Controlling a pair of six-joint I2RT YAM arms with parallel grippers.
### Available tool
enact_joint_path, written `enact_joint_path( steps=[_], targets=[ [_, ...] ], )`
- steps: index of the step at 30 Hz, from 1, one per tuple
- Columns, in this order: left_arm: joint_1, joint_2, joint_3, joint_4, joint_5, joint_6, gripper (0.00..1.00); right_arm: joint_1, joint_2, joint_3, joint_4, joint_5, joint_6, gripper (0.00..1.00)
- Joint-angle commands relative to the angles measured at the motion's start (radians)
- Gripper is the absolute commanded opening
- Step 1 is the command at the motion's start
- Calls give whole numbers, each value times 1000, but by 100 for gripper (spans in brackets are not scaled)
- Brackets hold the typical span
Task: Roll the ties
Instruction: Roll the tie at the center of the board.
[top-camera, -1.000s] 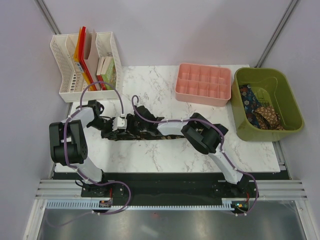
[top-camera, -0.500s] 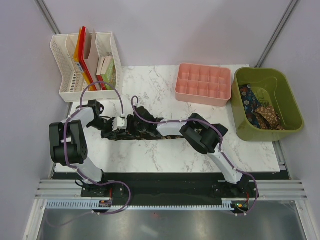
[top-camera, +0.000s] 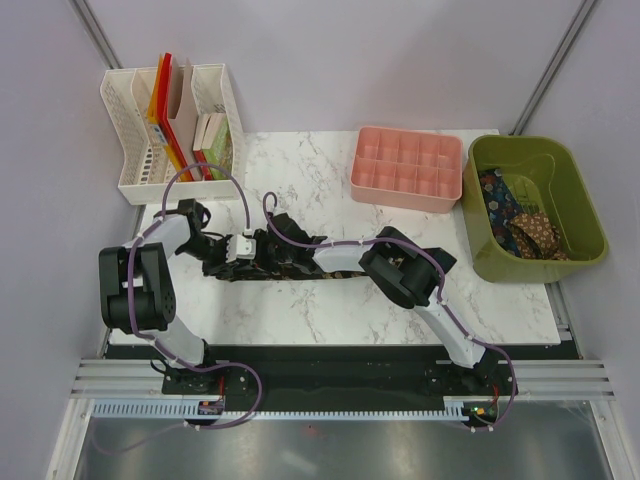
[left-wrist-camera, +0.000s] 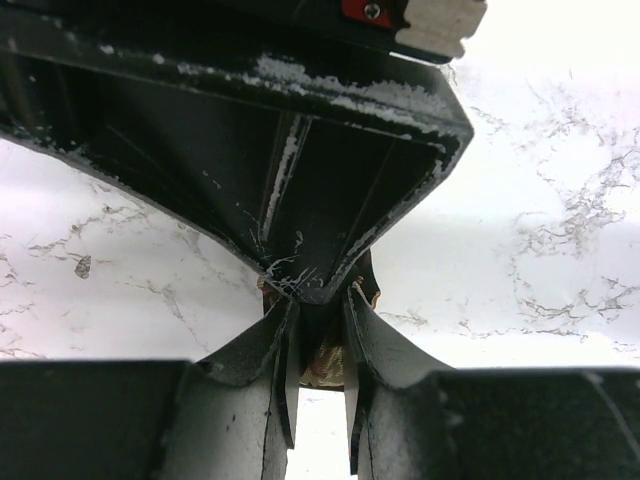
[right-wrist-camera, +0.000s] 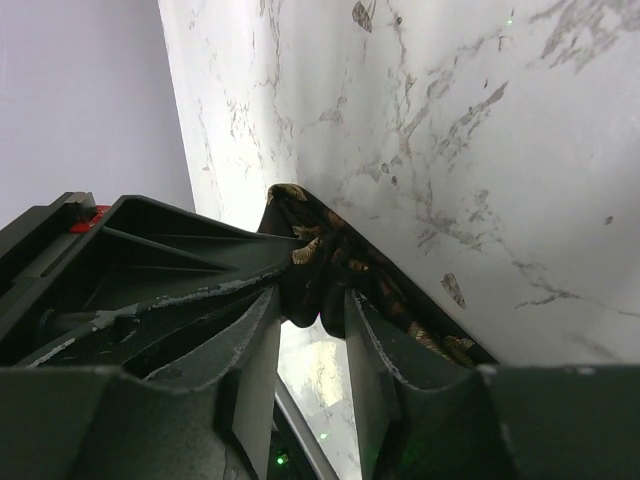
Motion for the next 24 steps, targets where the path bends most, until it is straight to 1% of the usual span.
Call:
enact_joint_path(
  steps=[1,3,6,8,11,12,15,17,18,19,21,22,23,24],
  targets=[
    [-29,-23,3,-64,37,-39,27,11,29,4,12,35,-2,43],
    [-35,-23,9,-65,39,-50,27,11,27,3,18,32,-3,45],
    [-46,-23,14,-68,56,-61,27,11,26,6,22,31,-3,45],
    [-49,-18,18,-71,60,-64,27,11,29,4,22,35,-2,44],
    [-57,-16,18,-73,62,-64,27,11,29,-2,34,30,-2,38],
    [-58,-16,18,-73,66,-71,27,11,29,-2,34,31,0,29],
    [-61,-15,23,-73,73,-82,29,11,32,-8,37,33,6,15],
    [-61,-6,35,-71,71,-103,31,9,32,-16,37,35,13,8],
    [-61,0,41,-73,68,-110,32,8,32,-19,31,35,13,1],
    [-58,11,49,-71,63,-111,38,6,32,-23,26,36,15,0],
    [-48,19,61,-71,60,-116,44,0,29,-30,22,33,15,0],
    [-31,25,70,-71,60,-113,51,-1,29,-37,19,33,12,0],
    [-20,24,74,-71,60,-99,55,-4,23,-39,11,33,3,0],
    [-11,25,77,-73,59,-88,57,-9,21,-42,9,33,0,0]
  ],
)
